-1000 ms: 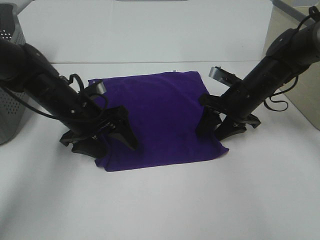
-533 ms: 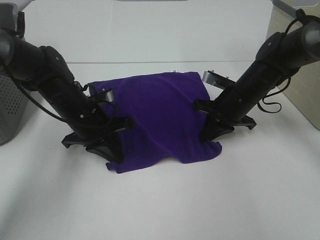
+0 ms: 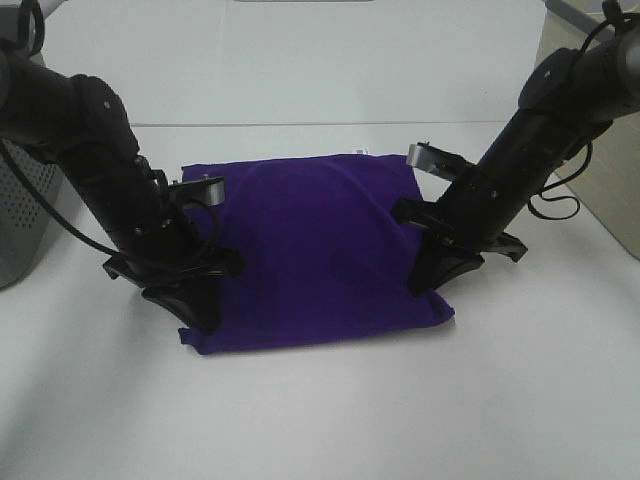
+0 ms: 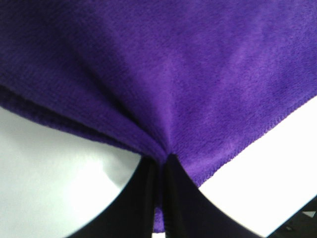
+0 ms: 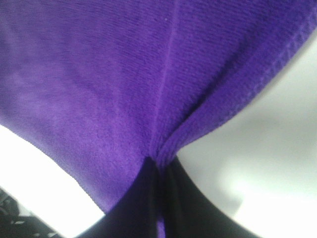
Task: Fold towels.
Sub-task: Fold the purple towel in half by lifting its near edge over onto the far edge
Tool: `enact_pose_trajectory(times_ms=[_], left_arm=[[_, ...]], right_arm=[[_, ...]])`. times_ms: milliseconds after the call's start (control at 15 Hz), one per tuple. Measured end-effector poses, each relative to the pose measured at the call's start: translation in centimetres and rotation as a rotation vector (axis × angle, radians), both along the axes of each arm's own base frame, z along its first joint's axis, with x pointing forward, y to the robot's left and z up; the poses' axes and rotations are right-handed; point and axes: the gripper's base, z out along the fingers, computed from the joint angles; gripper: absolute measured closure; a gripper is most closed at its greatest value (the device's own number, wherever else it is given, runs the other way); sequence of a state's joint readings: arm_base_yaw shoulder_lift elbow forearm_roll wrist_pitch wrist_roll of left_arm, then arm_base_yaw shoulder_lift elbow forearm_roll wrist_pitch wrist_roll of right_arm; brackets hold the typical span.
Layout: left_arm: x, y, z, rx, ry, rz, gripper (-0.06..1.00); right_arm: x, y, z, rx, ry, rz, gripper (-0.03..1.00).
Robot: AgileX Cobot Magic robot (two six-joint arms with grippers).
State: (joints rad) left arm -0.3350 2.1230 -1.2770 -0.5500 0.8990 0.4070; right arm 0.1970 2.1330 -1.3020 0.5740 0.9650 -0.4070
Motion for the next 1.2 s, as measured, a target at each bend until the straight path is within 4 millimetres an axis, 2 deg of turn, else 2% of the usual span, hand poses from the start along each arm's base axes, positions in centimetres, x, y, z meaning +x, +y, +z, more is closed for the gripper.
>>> enact_pose_trajectory(times_ms=[267,400,533,600,667,733,800,1000,1200], left_arm=[[-0.2,0.2,3.3,-0.014,-0.077,-0.021,0.94],[-0.5,0.2,5.3,-0.032,-0.103,-0.031,0.94],[-0.6,0.2,6.5,-0.04,-0.131,-0.032,0.94],[0.4,-0.1,7.2,-0.051,-0.171,-0.023,0.94],[0.4,-0.1,7.2,-0.051,-0.171,-0.023,0.94],[1.2,-0.4,7.5,-0.057,-0.192,-0.02,0.94],[3.5,-1.0,7.5,-0.069,-0.234,-0.006,0.94],[7.8,-1.4,7.1,-0.079,-0.315,0.015,0.94],[10.8,-1.5,6.6,-0.079,-0.377,0.021,0.94]], right_arm=[[-2.4,-0.3,2.5,0.02,0.015,-0.003,0.94],[-2.7,-0.3,4.3,0.031,-0.022,-0.011,0.94],[-2.2,-0.2,5.8,0.042,-0.065,-0.008,0.94],[-0.8,0.0,6.8,0.042,-0.129,-0.004,0.94],[-0.8,0.0,6.8,0.042,-0.129,-0.004,0.94],[0.4,0.2,7.2,0.042,-0.173,-0.008,0.94],[3.1,0.6,8.1,0.044,-0.274,-0.022,0.94],[6.1,0.9,7.6,0.022,-0.33,-0.038,0.94],[8.7,0.8,6.6,-0.03,-0.371,-0.088,0.94]])
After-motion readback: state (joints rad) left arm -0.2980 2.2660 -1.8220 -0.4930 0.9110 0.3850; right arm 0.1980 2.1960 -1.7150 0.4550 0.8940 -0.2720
